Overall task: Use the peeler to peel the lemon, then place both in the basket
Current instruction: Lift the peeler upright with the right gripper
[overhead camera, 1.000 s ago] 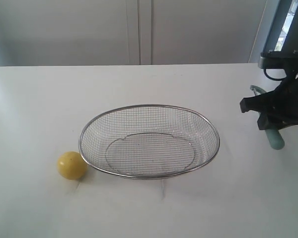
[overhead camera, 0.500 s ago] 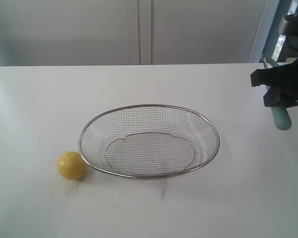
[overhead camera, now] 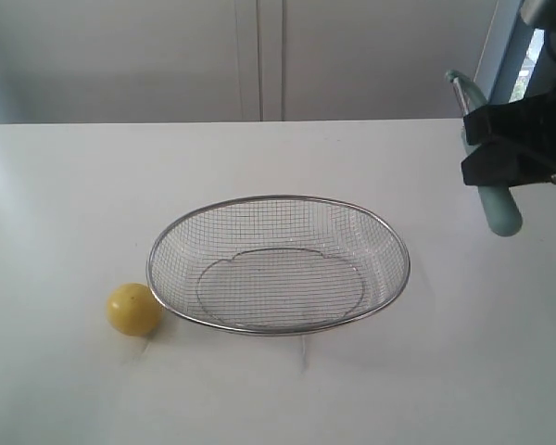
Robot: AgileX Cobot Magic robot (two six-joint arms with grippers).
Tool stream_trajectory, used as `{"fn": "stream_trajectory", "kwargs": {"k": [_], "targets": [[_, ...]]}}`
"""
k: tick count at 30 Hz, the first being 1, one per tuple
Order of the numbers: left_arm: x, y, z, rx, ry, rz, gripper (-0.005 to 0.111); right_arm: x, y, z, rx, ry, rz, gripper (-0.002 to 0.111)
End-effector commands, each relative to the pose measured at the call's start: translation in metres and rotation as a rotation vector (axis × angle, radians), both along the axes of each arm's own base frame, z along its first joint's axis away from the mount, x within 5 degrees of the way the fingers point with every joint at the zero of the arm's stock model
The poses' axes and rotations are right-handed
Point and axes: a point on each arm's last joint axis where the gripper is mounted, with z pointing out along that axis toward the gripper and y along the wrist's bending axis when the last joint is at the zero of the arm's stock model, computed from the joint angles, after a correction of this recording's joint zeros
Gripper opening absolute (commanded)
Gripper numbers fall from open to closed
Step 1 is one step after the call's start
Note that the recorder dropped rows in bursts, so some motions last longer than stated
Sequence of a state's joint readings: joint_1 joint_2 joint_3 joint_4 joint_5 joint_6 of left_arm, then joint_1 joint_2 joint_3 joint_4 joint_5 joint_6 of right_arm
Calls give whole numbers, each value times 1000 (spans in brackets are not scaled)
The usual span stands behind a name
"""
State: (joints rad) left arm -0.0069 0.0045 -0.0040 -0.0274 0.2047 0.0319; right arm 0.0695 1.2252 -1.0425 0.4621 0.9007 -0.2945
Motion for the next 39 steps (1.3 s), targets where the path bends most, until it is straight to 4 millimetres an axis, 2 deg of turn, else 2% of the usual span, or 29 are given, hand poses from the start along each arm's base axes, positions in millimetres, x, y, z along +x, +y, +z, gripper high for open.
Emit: {"fn": "stream_trajectory", "kwargs": {"k": [1, 9, 14, 39], "targets": [[0, 0, -1, -7, -2, -4, 0, -11, 2, -6, 20, 23, 32, 0], [0, 0, -1, -7, -2, -4, 0, -36, 8, -3, 64, -43, 133, 0], [0, 0, -1, -7, -2, -4, 0, -44, 10, -13, 73, -2, 169, 0], [0, 0, -1, -7, -2, -4, 0, -43, 11, -11, 83, -42, 183, 0]]}}
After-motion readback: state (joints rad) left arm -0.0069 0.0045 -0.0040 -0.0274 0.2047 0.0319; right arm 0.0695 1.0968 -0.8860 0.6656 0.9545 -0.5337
